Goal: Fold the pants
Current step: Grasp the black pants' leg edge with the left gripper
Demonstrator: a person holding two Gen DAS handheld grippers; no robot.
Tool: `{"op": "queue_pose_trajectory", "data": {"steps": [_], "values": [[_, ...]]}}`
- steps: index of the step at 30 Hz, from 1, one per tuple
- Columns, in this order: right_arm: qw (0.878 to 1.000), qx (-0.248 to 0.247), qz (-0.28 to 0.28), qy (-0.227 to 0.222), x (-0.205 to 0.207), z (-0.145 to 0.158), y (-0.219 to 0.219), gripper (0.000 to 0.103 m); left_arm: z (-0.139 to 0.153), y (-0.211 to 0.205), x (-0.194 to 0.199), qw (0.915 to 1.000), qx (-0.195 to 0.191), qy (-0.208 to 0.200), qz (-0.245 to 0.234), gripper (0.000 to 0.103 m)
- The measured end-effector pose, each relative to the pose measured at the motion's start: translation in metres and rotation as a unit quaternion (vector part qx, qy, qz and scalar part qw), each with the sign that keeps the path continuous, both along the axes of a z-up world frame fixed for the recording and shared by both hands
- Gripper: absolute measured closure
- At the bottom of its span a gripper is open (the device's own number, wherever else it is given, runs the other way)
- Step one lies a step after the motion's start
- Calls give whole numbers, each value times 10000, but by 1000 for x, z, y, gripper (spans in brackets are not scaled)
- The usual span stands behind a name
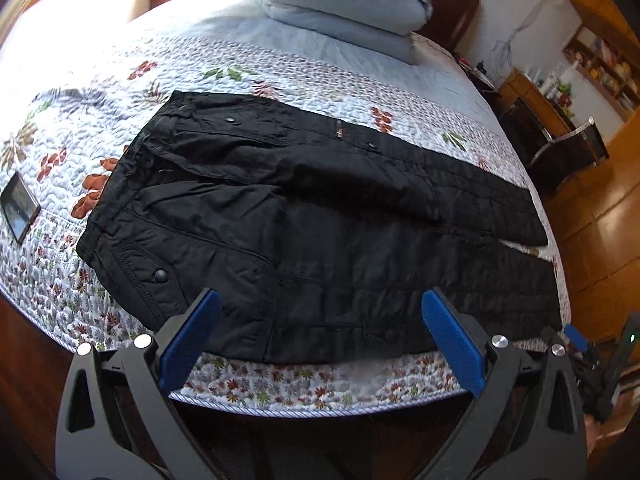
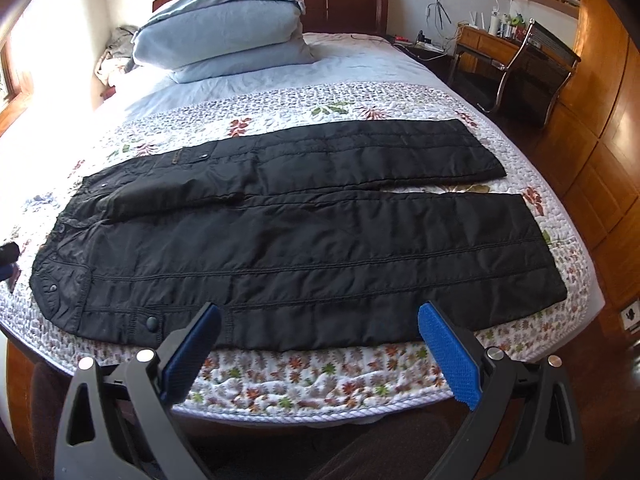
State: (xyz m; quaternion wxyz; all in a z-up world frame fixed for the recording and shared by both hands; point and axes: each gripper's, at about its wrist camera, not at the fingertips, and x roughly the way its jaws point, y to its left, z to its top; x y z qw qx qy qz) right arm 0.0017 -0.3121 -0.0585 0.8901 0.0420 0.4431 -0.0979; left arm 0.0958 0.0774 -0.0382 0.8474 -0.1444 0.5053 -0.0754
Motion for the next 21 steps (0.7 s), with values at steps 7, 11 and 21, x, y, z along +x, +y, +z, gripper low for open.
{"op": "queue_pose_trajectory", "data": {"steps": [7,11,21], "values": [[9991,-124,-263,310,25,-26,-38,3,-34,101,141,9935,93,890,702,3],[9981,-134,-201,567,41,-50,-42,3,-77,158,221,9761,-114,1844,1148,3],[9941,-199,-40,1063,73,-97,-34,3,-155,220,314,9318,-513,3036,1923,3]]}}
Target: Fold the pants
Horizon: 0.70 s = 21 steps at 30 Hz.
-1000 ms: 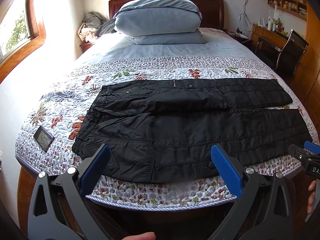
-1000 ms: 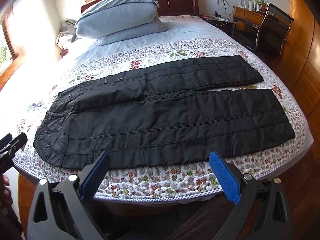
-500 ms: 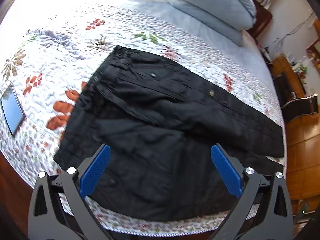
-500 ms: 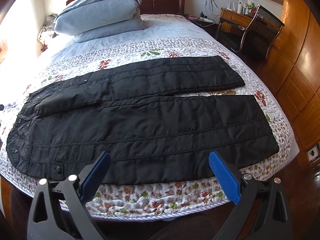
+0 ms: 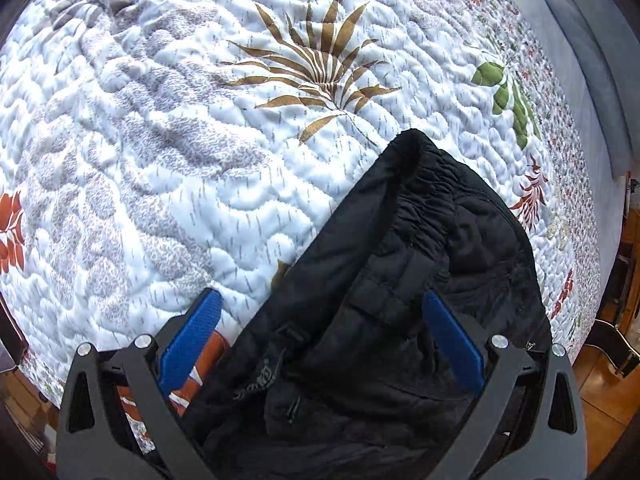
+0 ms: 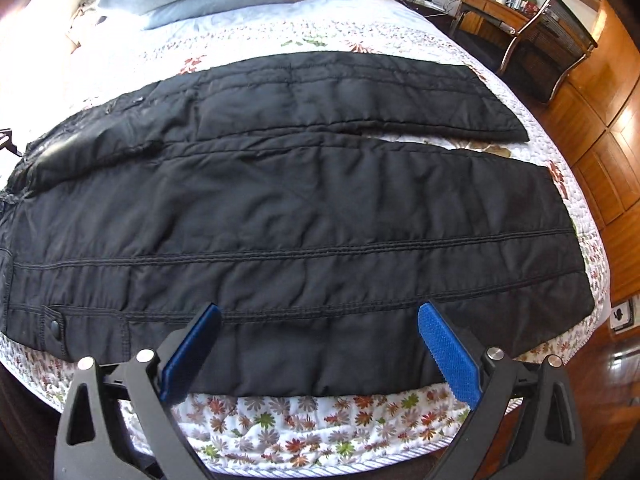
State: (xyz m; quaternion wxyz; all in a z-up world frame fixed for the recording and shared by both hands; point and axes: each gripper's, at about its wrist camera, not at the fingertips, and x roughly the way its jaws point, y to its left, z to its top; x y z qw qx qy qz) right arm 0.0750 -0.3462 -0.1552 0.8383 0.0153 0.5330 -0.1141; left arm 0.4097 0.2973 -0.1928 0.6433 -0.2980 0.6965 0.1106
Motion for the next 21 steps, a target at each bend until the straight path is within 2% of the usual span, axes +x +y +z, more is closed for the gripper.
{"op": "queue_pose_trajectory", "data": {"steps": [3,4,5,7,8,9,11,13,16,21], "values": [[9999,30,24,96,9,-11,3,3,7,-7,9,9994,176,-198,-241,4],[9999,57,45,128,12,-14,5,3,12,-10,11,9987,231,-313,-335,8],[9998,79,69,147,16,-17,6,3,16,-14,13,9978,219,-432,-455,30],[9997,107,145,176,20,-19,10,3,20,-23,16,9970,161,-403,-634,50],[9996,111,194,173,23,-20,13,4,21,-28,16,9965,294,-360,-691,60],[9995,98,259,151,24,-19,15,4,23,-32,15,9954,397,-364,-789,63],[9992,41,375,108,25,-16,16,4,28,-36,13,9943,457,-398,-880,83],[9986,-32,520,67,27,-11,15,4,34,-36,9,9926,634,-470,-926,94],[9981,39,604,-132,31,2,-6,4,41,-33,-6,9914,605,-802,-837,97],[9941,755,53,-776,63,36,-103,4,64,-35,-30,9838,726,-1399,-853,98]]}}
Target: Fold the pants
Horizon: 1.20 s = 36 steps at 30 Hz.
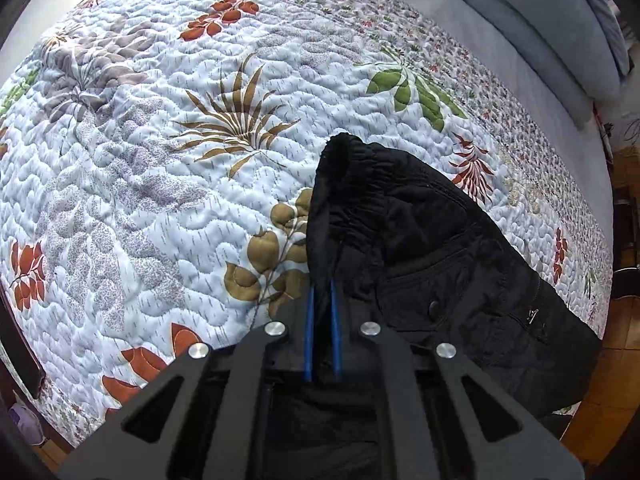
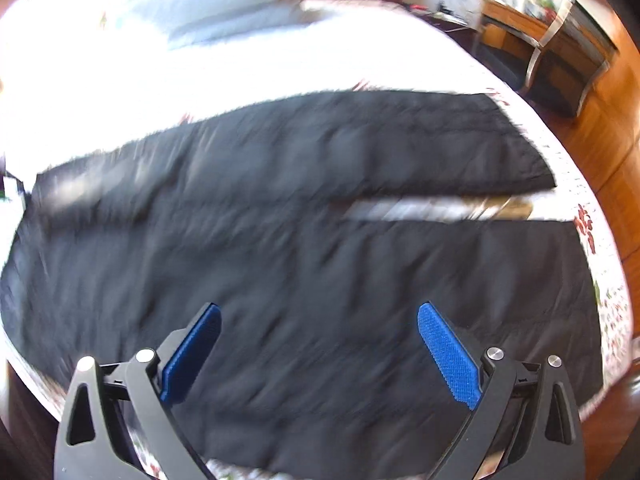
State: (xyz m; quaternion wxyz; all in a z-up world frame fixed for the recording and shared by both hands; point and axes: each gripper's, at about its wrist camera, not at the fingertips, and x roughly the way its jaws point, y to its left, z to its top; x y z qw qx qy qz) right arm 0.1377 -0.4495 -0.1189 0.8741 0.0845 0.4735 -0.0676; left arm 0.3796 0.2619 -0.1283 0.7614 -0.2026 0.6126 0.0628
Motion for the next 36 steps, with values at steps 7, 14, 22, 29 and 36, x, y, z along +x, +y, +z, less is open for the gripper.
{"op": "queue_pose_trajectory", "data": {"steps": [7,14,22,29,36], "values": [[9951,-81,-959,235,114,9,-172,4,18,-33,-14,9990,165,-386,-169,98],[9936,109,-949,595,208,-20,-241,4,11,-42,-9,9985,373,-351,-173,98],[9924,-224,-776,927,247,-53,-244,14,-1,-46,-1,9979,601,-194,-158,98],[9921,-985,-51,777,244,-29,-198,90,-4,-45,-2,9980,587,-229,-47,97],[9918,-1089,259,-620,180,60,-169,92,17,-43,-28,9978,146,-640,-32,98]]}}
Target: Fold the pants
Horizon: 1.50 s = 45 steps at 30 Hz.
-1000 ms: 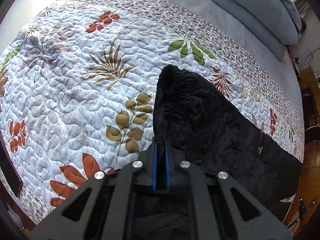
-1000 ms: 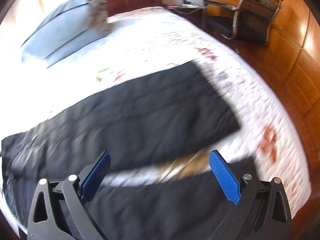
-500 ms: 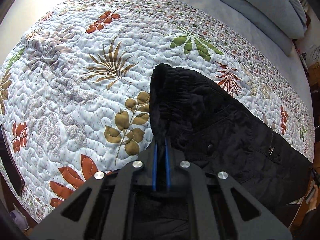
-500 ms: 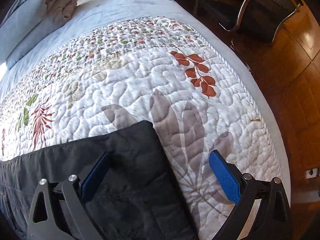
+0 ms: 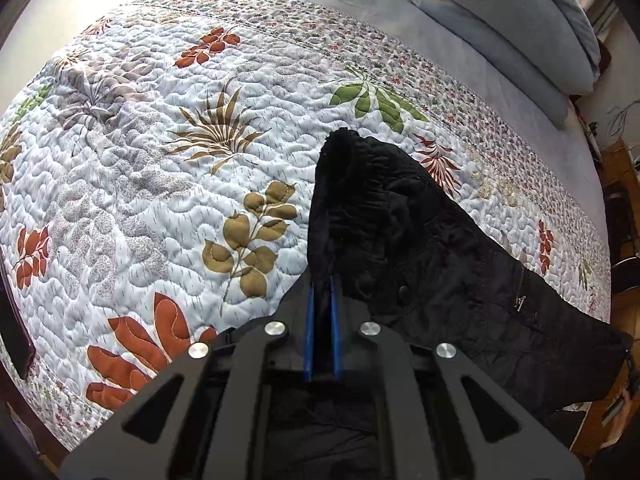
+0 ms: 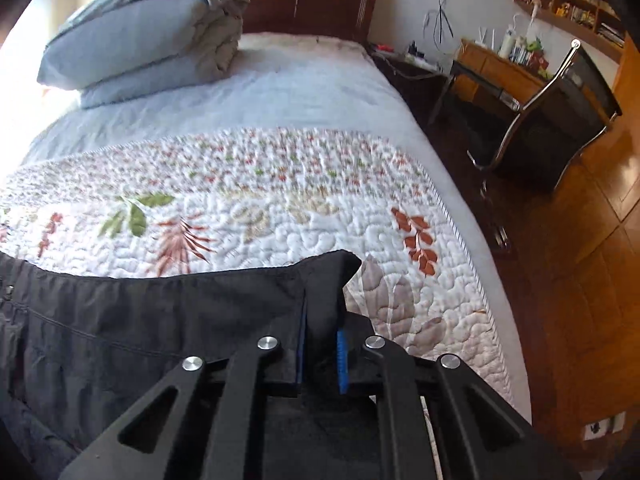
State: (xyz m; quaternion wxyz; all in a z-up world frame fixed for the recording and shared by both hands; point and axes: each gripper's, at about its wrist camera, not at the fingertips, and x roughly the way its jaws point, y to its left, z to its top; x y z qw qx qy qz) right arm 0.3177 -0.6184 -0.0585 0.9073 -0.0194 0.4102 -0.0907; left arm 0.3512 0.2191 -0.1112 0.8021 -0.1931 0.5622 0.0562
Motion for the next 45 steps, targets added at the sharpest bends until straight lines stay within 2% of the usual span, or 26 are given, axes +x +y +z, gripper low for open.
{"op": "queue_pose_trajectory", "data": {"steps": [3,7,11,14,19,23,26,30,33,34,35,36,37,38,39,40,42,44,45], "values": [[9976,94,213,-658,-53,39,8,92,15,-2,-21,9994,-182,-245,-155,98],[9900,290,234,-1363,-130,63,8,92,33,0,-54,9972,-449,-528,-265,98],[9847,457,-53,-1679,-196,54,-1,92,44,18,-88,9942,-795,-712,-155,98],[9792,808,-402,-1815,-234,37,-15,93,45,35,-117,9921,-1009,-749,-37,98],[9643,1372,-915,-2073,-290,19,-29,93,41,57,-157,9915,-1090,-708,23,98],[9632,1462,-1227,-1893,-321,2,-35,93,34,69,-180,9922,-1101,-593,1,97],[9649,1492,-1436,-1614,-337,-18,-38,93,27,73,-194,9946,-923,-475,-87,98],[9676,1507,-1614,-1224,-352,-49,-33,93,15,89,-211,9972,-662,-333,66,100],[9745,1326,-1639,-767,-353,-71,-24,92,8,98,-225,9978,-612,-186,169,99],[9771,1156,-1678,-618,-352,-77,-21,86,8,98,-230,9984,-509,-167,196,99],[9782,1055,-1713,-513,-353,-81,-18,71,9,97,-235,9986,-462,-179,183,96],[9784,1044,-1729,-439,-354,-85,-17,67,10,95,-239,9987,-465,-182,128,93],[9776,1062,-1777,-387,-356,-87,-16,64,12,91,-244,9988,-447,-177,80,85],[9764,1072,-1837,-370,-359,-88,-16,64,14,87,-250,9990,-413,-166,45,75],[9751,1067,-1912,-363,-364,-88,-16,64,15,80,-255,9991,-410,-141,-36,69],[9735,1065,-1996,-338,-370,-89,-15,64,16,73,-259,9987,-467,-117,-144,57],[9688,1153,-2178,-279,-382,-91,-14,64,13,56,-266,9974,-622,-23,-353,54],[9589,1423,-2437,-306,-399,-94,-16,62,7,39,-269,9953,-796,122,-538,39],[9511,1733,-2520,-428,-408,-96,-18,61,1,31,-269,9943,-884,184,-571,35]]}}
